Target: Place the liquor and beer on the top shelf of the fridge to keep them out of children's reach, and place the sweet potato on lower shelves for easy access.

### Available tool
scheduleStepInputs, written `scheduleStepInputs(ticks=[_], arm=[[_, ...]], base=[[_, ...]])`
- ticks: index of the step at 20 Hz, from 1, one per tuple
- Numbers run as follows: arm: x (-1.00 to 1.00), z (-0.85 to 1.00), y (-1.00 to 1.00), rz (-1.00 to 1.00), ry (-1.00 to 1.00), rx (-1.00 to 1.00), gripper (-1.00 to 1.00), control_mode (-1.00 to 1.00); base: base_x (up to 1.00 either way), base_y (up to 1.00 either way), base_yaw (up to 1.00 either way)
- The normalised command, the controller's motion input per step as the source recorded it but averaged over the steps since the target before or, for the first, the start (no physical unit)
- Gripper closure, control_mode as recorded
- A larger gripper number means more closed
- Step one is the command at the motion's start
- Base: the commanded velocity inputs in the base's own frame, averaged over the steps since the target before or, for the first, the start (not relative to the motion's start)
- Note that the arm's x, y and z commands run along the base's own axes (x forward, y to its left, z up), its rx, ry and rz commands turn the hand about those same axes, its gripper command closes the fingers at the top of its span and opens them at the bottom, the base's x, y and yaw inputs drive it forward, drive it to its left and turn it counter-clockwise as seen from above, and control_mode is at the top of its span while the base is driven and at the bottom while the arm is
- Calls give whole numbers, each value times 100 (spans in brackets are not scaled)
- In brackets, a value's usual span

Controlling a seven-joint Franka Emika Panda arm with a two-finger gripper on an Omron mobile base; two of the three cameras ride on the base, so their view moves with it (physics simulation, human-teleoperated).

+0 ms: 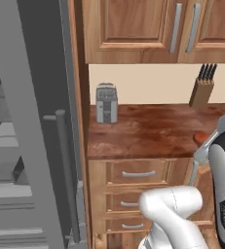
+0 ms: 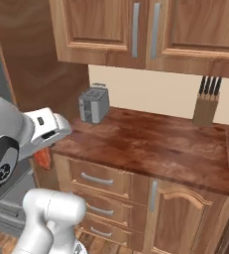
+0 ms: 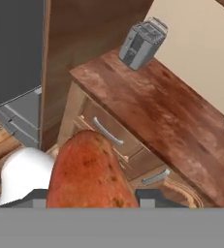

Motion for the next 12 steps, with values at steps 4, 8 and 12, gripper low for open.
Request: scheduleStepInputs(ticks=[4, 8, 12], arm=[[0, 0, 0, 0, 0, 0, 100, 100], [0, 0, 0, 0, 0, 0, 100, 100], [0, 0, 0, 0, 0, 0, 100, 100]], base=[[-98, 2, 28], [-72, 26, 52], [-26, 58, 59]])
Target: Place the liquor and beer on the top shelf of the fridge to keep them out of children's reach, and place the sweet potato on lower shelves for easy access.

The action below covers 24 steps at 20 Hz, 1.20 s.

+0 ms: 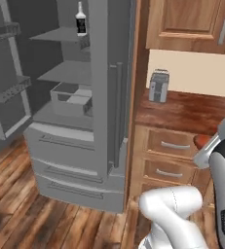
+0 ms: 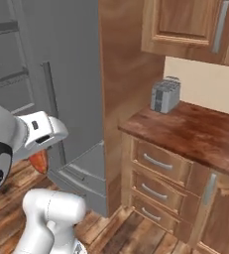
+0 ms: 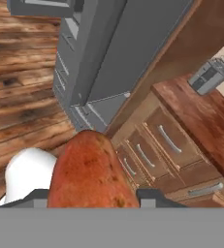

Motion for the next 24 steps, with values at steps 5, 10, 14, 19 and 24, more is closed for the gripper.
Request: scheduleStepInputs(ticks=[5, 10, 14, 19, 24], arm=[[0, 0, 0, 0, 0, 0, 100, 100], [0, 0, 0, 0, 0, 0, 100, 100], [0, 0, 0, 0, 0, 0, 100, 100], [0, 0, 0, 0, 0, 0, 100, 100], [0, 0, 0, 0, 0, 0, 100, 100]], base=[[6, 91, 56], [29, 100, 50], [46, 91, 32], [31, 35, -16], [28, 20, -57]])
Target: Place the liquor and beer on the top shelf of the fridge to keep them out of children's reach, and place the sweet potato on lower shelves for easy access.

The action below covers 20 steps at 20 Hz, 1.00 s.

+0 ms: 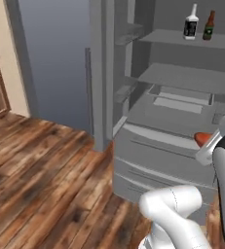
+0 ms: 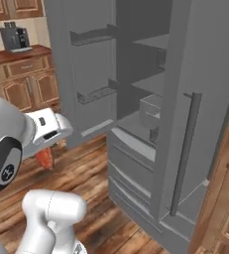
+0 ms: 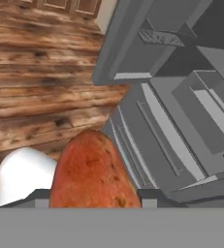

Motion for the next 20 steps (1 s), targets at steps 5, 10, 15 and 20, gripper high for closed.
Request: scheduleStepInputs(ticks=[5, 10, 15, 20], arm=[[0, 0, 0, 0, 0, 0, 100, 100], [0, 0, 0, 0, 0, 0, 100, 100], [0, 0, 0, 0, 0, 0, 100, 100], [0, 0, 0, 0, 0, 0, 100, 100]], base=[[33, 49, -57], [37, 84, -48], [51, 70, -41], [60, 2, -31]])
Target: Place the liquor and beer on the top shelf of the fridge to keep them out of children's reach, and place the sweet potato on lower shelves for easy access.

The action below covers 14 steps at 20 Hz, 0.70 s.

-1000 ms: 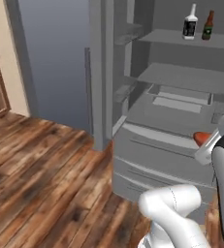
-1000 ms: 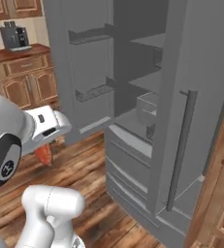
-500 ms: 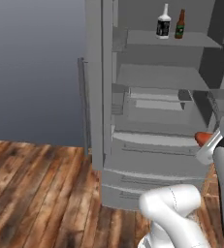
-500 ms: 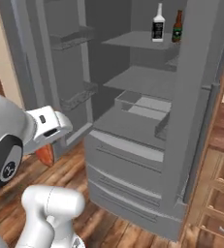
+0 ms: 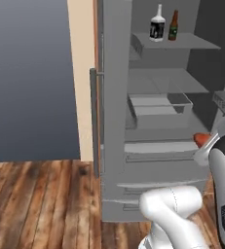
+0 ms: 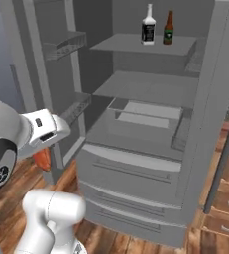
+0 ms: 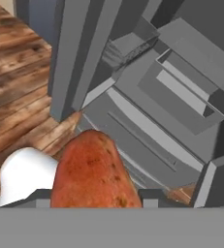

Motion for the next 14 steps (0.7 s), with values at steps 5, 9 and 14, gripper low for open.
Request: scheduleStepInputs(ticks=[5, 9, 14], arm=[[0, 0, 0, 0, 0, 0, 100, 100], [0, 0, 0, 0, 0, 0, 100, 100], [0, 0, 0, 0, 0, 0, 100, 100]], base=[[59, -10, -25], [64, -11, -21], [67, -19, -17]])
